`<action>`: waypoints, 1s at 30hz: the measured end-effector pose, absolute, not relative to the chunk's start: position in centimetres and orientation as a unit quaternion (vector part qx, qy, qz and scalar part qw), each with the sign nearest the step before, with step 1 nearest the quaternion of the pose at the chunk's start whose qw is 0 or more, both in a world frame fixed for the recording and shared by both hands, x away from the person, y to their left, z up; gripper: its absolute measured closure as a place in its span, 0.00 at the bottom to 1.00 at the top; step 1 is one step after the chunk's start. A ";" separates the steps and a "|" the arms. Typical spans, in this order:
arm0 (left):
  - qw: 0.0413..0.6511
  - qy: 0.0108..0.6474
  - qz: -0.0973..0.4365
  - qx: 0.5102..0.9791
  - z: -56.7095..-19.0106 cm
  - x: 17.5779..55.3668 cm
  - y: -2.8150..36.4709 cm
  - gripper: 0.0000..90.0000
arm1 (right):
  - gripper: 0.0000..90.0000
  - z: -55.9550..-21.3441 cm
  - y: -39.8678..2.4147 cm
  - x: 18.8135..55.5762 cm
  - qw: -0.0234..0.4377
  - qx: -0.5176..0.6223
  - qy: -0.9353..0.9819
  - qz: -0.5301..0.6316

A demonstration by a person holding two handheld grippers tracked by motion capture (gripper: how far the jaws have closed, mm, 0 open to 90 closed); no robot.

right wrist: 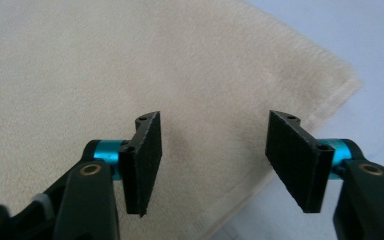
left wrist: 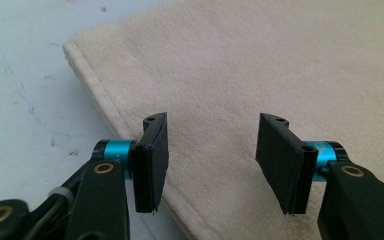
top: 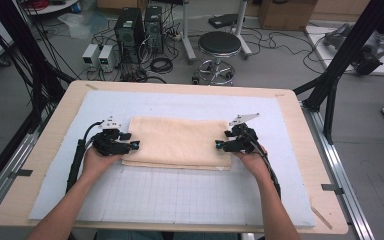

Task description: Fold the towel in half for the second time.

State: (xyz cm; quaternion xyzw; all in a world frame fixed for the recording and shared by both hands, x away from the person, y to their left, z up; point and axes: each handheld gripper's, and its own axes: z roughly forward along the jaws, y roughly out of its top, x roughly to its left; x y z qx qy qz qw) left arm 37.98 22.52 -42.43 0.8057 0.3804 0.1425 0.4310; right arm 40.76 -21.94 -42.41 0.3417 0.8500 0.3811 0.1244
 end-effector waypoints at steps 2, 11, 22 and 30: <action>0.439 0.381 0.141 0.801 -42.1 37.8 22.7 0.48 | 0.36 -42.2 -22.0 40.6 0.127 0.345 0.847 0.385; 0.459 0.374 0.122 0.797 -41.4 36.8 22.5 0.31 | 0.24 -40.9 -21.8 39.4 0.141 0.345 0.836 0.403; 0.468 0.364 0.131 0.795 -40.7 35.6 23.1 0.19 | 0.17 -39.7 -21.7 38.2 0.145 0.338 0.835 0.410; 0.471 0.361 0.137 0.793 -40.2 34.9 23.9 0.15 | 0.17 -38.9 -21.5 37.2 0.151 0.326 0.834 0.418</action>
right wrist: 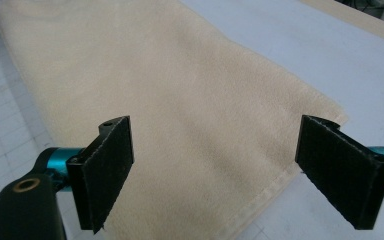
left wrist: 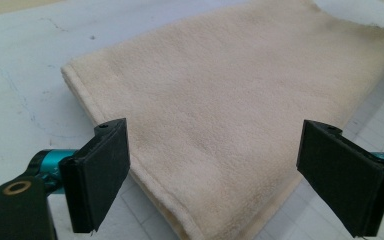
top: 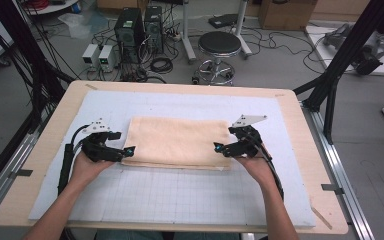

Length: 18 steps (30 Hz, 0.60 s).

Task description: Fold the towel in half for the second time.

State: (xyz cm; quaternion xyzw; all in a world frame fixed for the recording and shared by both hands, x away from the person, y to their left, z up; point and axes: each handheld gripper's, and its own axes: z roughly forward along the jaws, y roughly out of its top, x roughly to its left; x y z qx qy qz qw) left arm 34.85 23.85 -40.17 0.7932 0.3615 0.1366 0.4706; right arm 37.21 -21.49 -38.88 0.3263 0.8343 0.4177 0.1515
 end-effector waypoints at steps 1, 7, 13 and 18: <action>0.472 0.361 0.134 0.793 -40.1 34.7 23.9 0.14 | 0.17 -38.8 -21.5 37.1 0.151 0.326 0.835 0.417; 0.473 0.355 0.139 0.794 -39.6 34.0 24.4 0.13 | 0.15 -38.3 -21.7 36.6 0.157 0.319 0.835 0.419; 0.472 0.357 0.142 0.794 -39.6 33.2 25.1 0.12 | 0.14 -37.7 -22.0 35.9 0.167 0.310 0.838 0.417; 0.472 0.355 0.145 0.793 -39.6 32.6 25.5 0.12 | 0.14 -37.7 -22.5 35.2 0.172 0.312 0.836 0.417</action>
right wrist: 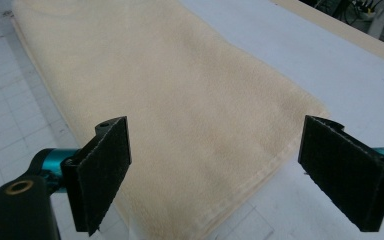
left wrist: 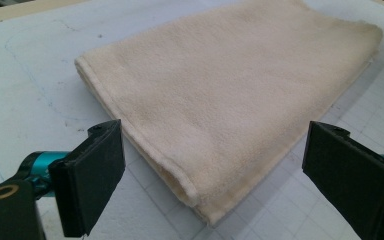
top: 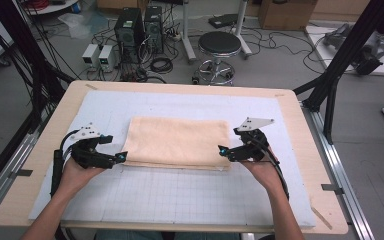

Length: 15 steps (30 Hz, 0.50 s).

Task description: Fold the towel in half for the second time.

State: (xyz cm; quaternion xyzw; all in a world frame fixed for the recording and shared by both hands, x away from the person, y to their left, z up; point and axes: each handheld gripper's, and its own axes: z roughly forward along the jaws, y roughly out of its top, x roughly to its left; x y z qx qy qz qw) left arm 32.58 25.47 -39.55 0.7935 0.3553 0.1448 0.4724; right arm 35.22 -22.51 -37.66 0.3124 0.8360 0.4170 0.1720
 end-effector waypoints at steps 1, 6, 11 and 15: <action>0.472 0.356 0.144 0.794 -39.5 32.5 25.5 0.12 | 0.14 -37.8 -22.6 35.1 0.172 0.312 0.836 0.418; 0.470 0.353 0.145 0.796 -39.6 31.8 25.5 0.12 | 0.14 -38.4 -23.3 34.1 0.172 0.314 0.834 0.421; 0.472 0.353 0.144 0.795 -39.6 31.1 25.7 0.12 | 0.14 -38.8 -23.9 33.4 0.174 0.315 0.830 0.425; 0.471 0.354 0.146 0.795 -39.7 30.7 25.9 0.12 | 0.14 -39.0 -24.3 32.8 0.177 0.318 0.827 0.428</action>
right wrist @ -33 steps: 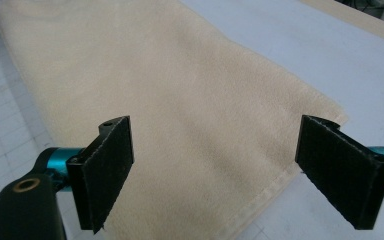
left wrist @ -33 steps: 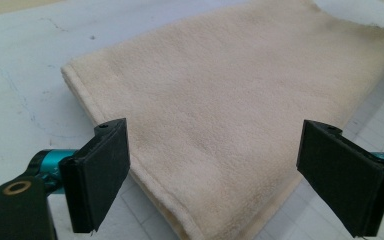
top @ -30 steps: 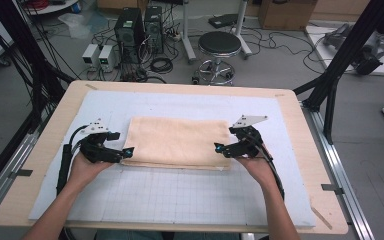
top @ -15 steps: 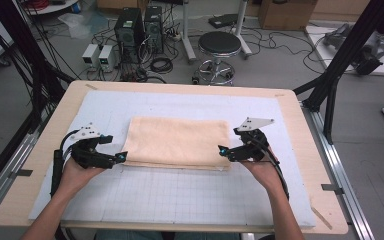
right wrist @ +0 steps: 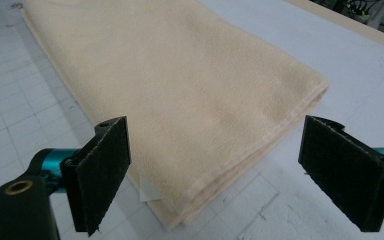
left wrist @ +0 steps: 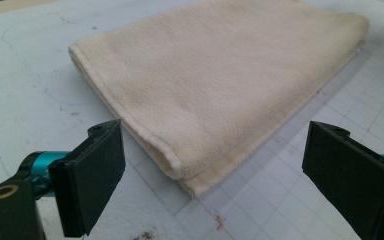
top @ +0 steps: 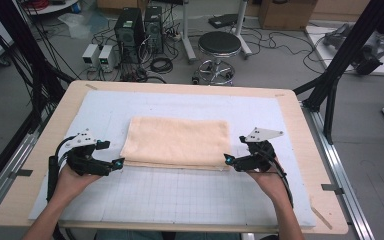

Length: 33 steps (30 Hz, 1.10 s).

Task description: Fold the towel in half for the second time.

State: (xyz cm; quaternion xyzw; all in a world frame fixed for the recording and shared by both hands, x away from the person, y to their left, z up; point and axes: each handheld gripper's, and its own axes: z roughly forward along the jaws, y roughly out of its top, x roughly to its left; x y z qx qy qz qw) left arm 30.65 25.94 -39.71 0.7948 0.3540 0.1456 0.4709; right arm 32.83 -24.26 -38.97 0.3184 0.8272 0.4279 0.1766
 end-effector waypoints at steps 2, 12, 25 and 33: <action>0.470 0.354 0.145 0.796 -39.7 30.4 26.1 0.12 | 0.14 -39.0 -24.5 32.6 0.179 0.319 0.826 0.428; 0.472 0.356 0.153 0.792 -39.8 29.2 26.4 0.12 | 0.14 -39.2 -25.5 30.9 0.190 0.322 0.821 0.431; 0.474 0.353 0.157 0.791 -39.8 27.8 27.0 0.12 | 0.14 -39.6 -26.6 28.7 0.198 0.328 0.814 0.436; 0.474 0.352 0.158 0.791 -39.8 26.9 27.1 0.11 | 0.14 -39.8 -27.4 27.5 0.201 0.334 0.809 0.440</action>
